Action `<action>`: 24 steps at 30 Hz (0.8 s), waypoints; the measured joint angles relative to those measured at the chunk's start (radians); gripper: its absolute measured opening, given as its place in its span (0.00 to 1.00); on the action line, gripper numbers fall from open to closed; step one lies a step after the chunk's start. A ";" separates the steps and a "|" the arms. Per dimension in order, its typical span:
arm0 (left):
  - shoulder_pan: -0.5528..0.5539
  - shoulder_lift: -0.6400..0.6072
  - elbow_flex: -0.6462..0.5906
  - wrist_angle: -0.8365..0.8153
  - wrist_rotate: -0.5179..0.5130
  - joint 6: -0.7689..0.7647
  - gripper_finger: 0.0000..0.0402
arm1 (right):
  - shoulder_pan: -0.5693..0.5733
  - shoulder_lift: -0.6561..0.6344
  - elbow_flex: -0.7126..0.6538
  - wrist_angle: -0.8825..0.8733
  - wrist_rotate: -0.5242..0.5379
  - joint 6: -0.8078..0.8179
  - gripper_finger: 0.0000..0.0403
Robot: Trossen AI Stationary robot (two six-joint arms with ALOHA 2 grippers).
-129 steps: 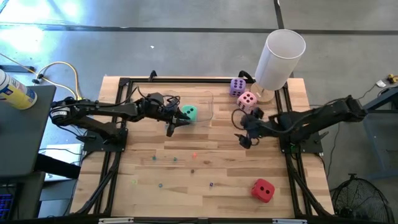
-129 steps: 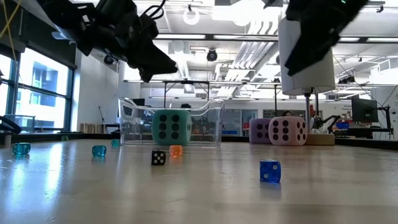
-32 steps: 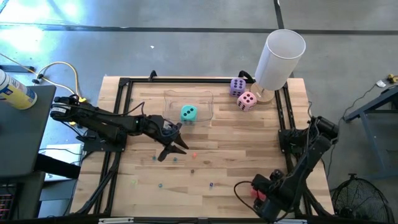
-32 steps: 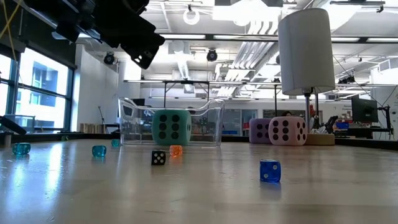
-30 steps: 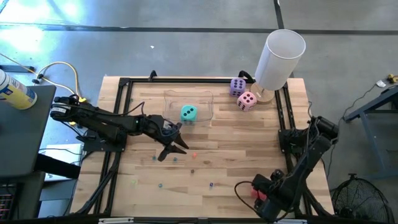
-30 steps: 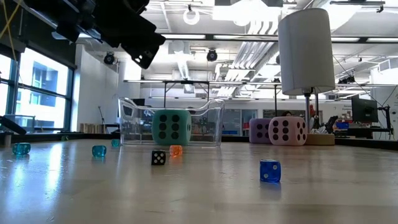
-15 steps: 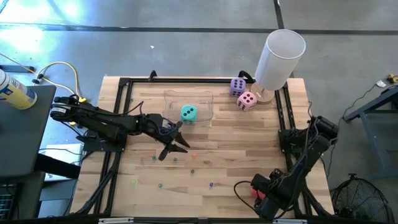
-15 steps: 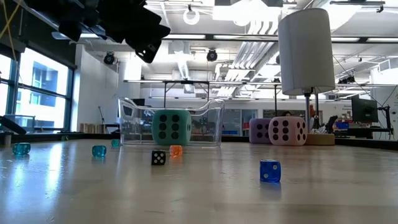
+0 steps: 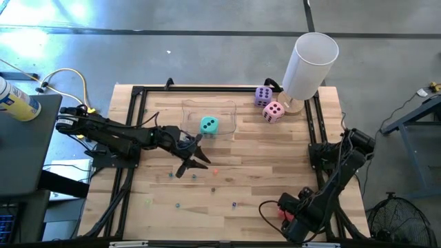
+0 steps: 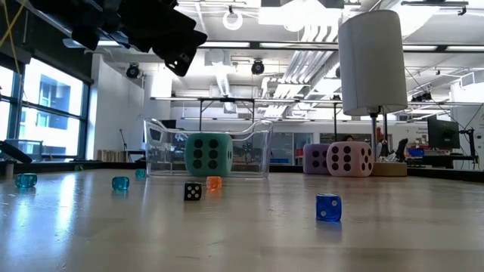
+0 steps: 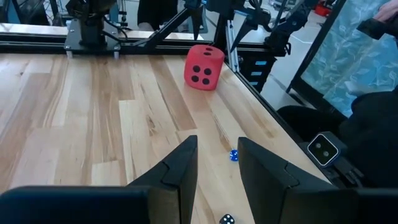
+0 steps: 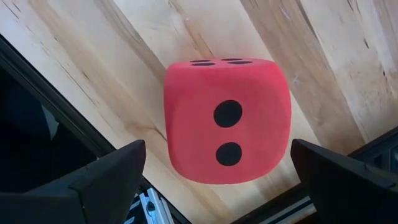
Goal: Pick & Place Dice
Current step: Put the large red dice into the transparent bin
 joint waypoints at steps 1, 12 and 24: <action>0.000 0.000 0.000 0.000 0.000 0.000 0.27 | 0.000 0.000 0.000 0.000 0.000 -0.003 0.97; 0.000 0.000 0.000 0.000 0.000 -0.001 0.27 | -0.001 -0.001 -0.015 0.017 0.002 -0.007 0.97; 0.000 0.000 0.000 0.000 0.000 0.013 0.27 | -0.001 -0.001 -0.095 0.084 -0.030 -0.031 0.97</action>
